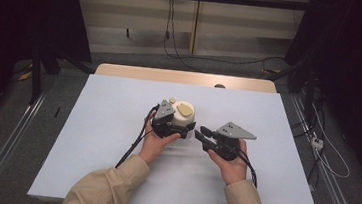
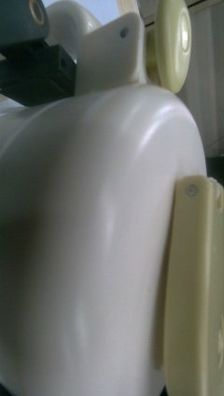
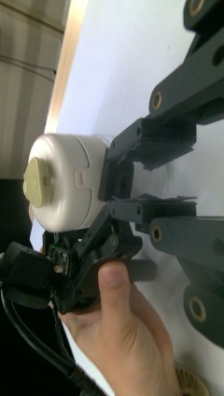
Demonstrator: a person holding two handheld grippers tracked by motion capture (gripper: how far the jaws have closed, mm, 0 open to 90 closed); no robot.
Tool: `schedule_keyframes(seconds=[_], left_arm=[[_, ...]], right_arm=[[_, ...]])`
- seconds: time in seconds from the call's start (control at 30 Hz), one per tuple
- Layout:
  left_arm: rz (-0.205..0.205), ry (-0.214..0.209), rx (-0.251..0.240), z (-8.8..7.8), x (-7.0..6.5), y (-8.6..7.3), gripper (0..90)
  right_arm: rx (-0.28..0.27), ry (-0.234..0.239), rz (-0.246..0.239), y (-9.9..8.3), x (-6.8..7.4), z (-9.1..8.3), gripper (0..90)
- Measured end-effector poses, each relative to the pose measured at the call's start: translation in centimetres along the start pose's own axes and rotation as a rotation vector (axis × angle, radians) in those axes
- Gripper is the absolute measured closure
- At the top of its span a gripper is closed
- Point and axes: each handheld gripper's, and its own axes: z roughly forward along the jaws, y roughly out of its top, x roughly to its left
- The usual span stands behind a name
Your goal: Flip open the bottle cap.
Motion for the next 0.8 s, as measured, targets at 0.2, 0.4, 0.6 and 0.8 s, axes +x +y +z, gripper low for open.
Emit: schedule_keyframes(seconds=[0.2, 0.4, 0.6, 0.8], left_arm=[[0.001, -0.001, 0.000, 0.0, 0.0, 0.0, 5.4], [0.002, -0.001, 0.001, 0.0, 0.0, 0.0, 5.4], [-0.002, 0.000, -0.002, 0.0, 0.0, 0.0, 5.4], [-0.006, 0.001, -0.003, 0.0, -0.1, 0.0, 5.4]], right_arm=[[0.002, -0.003, -0.008, 0.2, 0.1, 0.4, 80.3], [0.015, 0.000, -0.015, 0.7, 0.0, 0.9, 85.0], [0.027, 0.010, 0.007, 1.0, 0.1, 1.3, 90.0], [0.040, 0.004, 0.020, 1.4, 0.0, 1.7, 90.0]])
